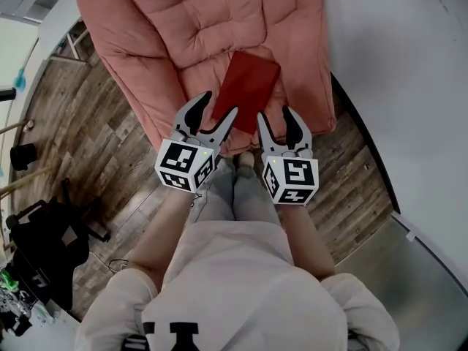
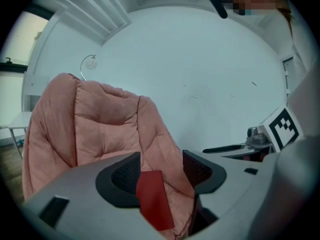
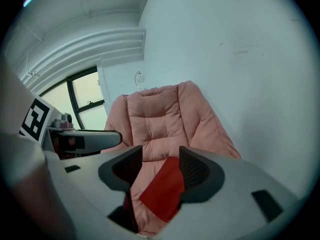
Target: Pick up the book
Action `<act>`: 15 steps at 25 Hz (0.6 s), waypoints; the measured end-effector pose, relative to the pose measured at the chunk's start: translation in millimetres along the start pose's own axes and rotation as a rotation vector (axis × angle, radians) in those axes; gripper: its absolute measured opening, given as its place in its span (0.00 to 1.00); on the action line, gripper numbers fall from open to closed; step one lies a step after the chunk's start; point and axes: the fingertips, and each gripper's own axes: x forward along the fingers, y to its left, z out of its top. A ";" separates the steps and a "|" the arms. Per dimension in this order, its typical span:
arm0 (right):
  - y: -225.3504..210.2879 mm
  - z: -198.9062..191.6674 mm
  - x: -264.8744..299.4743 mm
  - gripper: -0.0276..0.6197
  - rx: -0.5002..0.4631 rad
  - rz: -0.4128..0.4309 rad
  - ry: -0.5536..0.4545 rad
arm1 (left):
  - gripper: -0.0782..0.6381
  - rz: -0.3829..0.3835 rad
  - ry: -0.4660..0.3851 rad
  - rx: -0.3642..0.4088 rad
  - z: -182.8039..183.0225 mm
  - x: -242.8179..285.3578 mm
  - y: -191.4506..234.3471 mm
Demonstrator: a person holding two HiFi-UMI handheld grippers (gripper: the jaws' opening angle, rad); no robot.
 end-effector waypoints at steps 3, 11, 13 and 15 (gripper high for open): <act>-4.1 -12.1 8.5 0.40 -0.009 -0.001 0.017 | 0.48 0.008 -0.001 -0.027 -12.3 12.9 7.5; -13.3 -50.1 29.0 0.40 0.008 -0.021 0.068 | 0.49 0.040 0.056 -0.052 -56.2 28.1 26.9; -14.9 -59.6 33.4 0.40 0.010 -0.020 0.079 | 0.49 0.044 0.069 -0.056 -67.2 31.7 30.0; -15.2 -67.2 36.7 0.40 0.009 -0.019 0.086 | 0.49 0.045 0.077 -0.061 -75.8 34.3 32.1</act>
